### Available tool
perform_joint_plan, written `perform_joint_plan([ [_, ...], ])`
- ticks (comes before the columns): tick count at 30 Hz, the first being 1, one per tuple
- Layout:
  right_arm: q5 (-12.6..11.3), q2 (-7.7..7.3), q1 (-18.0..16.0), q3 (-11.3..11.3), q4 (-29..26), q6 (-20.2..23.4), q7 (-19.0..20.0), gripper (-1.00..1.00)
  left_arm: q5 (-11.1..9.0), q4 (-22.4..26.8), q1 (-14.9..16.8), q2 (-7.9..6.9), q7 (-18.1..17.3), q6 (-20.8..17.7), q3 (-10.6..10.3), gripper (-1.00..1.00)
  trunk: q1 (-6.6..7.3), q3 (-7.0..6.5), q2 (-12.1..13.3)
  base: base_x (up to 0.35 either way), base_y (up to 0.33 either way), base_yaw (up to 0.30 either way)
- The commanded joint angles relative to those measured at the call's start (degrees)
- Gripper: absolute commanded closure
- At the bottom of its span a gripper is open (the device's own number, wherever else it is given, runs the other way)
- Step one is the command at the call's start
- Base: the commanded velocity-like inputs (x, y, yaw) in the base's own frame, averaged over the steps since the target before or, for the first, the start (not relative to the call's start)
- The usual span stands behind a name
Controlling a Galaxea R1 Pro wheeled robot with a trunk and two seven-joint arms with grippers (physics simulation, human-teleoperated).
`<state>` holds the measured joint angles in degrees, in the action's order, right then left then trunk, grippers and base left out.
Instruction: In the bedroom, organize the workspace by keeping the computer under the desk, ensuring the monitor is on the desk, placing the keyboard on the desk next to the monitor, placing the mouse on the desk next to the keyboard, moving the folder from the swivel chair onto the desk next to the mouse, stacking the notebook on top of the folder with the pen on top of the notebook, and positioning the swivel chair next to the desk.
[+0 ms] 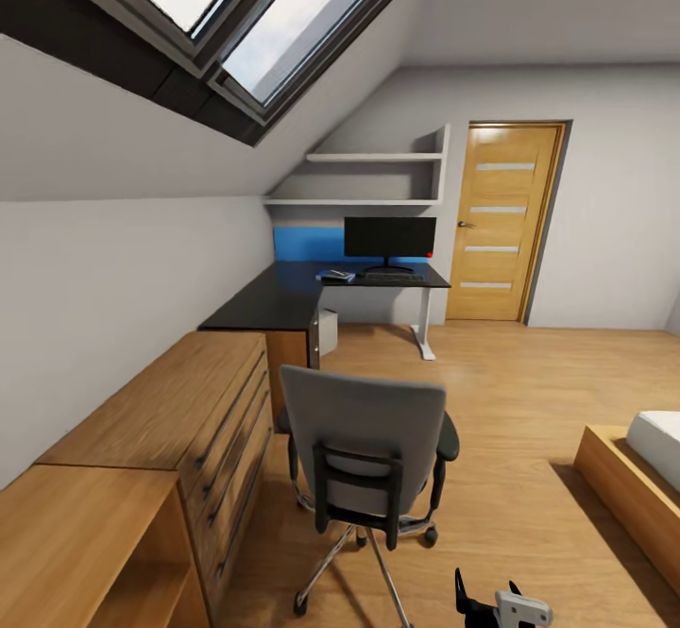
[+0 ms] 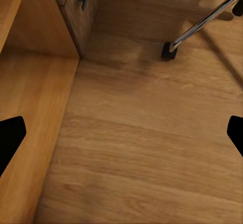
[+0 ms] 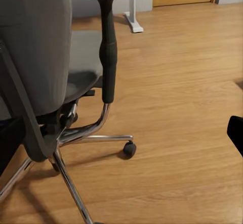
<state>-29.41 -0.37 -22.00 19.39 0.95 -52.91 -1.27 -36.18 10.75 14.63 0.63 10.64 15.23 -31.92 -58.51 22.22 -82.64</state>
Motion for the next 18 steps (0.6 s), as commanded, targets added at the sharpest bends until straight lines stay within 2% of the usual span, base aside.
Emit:
perform_joint_plan([
  [1, -0.3, 0.01, -0.1, 0.5, 0.1, -0.2, -0.2, -1.0, -0.3, 0.0, 0.0, -0.01, 0.3, 0.2, -0.4, -1.0, 0.0, 0.07, 0.0, 0.019, 0.028, -0.002],
  [5, -0.3, 0.01, -0.1, 0.5, 0.1, -0.2, -0.2, -1.0, -0.4, 0.1, 0.1, 0.0, 0.3, 0.2, -0.4, -1.0, 0.0, 0.07, 0.0, 0.008, 0.012, -0.001],
  [18, -0.5, 0.02, -0.1, 0.3, 0.0, -0.2, -0.3, -1.0, -0.6, 0.3, 0.0, 0.15, 1.0, 1.2, -0.4, -1.0, -2.86, 2.4, -5.2, 0.001, 0.001, 0.0],
])
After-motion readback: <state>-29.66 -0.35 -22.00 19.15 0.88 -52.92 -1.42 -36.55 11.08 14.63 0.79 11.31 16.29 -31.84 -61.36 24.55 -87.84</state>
